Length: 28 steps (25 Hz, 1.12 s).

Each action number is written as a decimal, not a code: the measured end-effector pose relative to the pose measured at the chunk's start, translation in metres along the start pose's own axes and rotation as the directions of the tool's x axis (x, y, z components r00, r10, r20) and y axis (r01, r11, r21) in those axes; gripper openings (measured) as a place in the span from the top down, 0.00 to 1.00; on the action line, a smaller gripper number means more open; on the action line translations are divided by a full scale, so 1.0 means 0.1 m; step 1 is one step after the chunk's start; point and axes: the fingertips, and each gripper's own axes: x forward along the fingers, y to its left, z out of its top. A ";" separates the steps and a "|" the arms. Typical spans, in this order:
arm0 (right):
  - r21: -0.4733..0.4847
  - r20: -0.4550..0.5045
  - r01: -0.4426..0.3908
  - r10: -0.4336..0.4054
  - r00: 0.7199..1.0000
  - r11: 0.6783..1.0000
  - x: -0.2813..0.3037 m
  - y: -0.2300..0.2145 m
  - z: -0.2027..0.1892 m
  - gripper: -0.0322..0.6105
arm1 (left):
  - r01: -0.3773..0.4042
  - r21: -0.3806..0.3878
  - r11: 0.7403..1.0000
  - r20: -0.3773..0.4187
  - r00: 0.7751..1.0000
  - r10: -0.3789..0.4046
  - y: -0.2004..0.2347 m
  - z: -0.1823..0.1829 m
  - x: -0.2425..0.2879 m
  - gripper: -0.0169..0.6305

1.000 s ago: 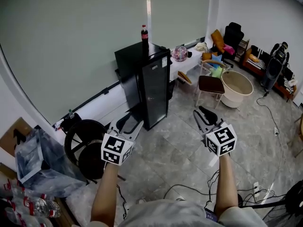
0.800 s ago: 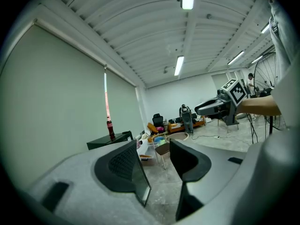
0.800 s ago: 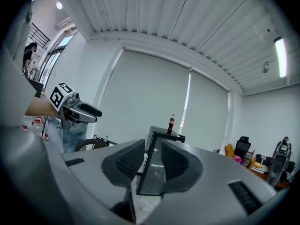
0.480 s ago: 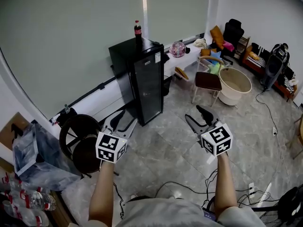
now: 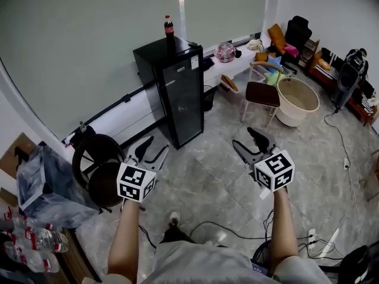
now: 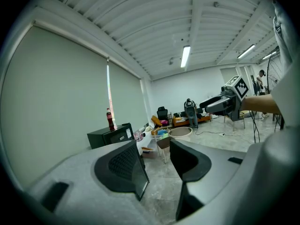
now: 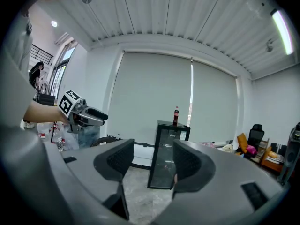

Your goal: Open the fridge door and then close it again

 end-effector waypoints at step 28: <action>-0.086 -0.075 0.004 -0.010 0.997 0.996 3.78 -1.73 0.48 0.61 | -0.033 -0.133 0.991 -0.049 0.998 0.027 2.92 -0.56 3.01 0.68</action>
